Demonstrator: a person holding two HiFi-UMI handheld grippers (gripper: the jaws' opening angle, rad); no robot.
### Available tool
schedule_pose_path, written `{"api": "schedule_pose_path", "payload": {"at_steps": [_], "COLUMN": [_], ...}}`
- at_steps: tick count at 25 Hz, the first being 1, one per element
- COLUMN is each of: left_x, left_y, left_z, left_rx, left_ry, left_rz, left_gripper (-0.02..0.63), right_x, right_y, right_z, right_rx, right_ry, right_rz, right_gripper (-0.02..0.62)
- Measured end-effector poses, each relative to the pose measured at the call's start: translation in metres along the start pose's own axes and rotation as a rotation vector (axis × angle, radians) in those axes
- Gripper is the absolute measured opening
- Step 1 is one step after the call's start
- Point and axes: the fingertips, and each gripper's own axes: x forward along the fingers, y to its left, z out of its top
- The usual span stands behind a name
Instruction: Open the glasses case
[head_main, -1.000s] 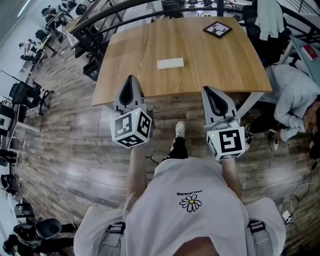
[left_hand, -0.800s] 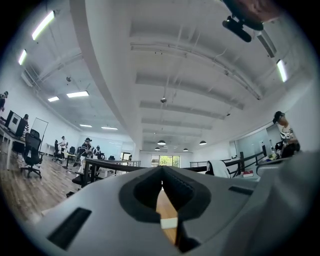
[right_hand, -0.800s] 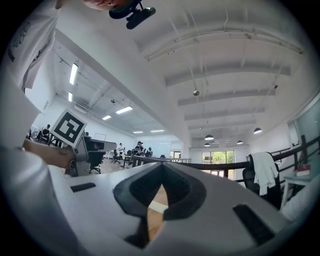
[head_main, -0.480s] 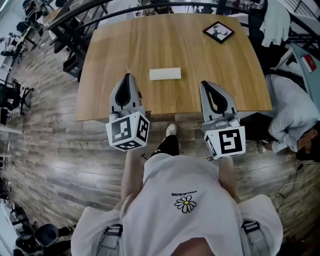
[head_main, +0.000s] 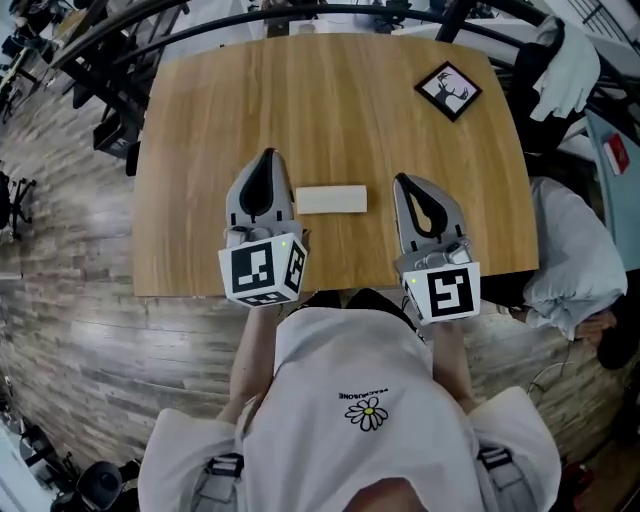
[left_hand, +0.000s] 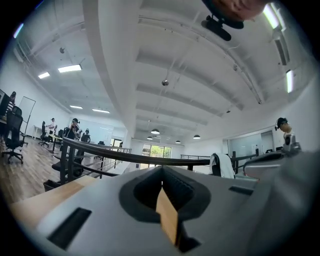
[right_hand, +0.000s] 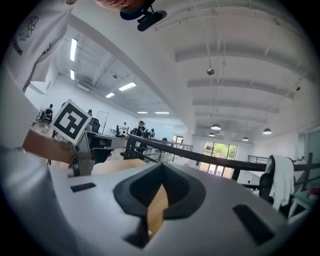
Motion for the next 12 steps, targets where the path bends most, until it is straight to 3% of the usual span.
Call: {"api": "schedule_pose_path", "payload": {"at_steps": [6,12], "left_x": [0.030,0.031], "left_y": [0.016,0.027], "left_z": [-0.030,-0.053], "left_rx": [-0.001,-0.058], "left_ry": [0.089,0.160], "left_rz": [0.057,0.127], "left_gripper": [0.017,0.016], "right_x": [0.038,0.052], "right_y": [-0.013,-0.013], "right_z": [-0.020,-0.032], "right_rx": [-0.067,-0.090], "right_ry": [0.081,0.073], "right_rz": [0.030,0.109], "right_gripper": [0.006,0.006]}}
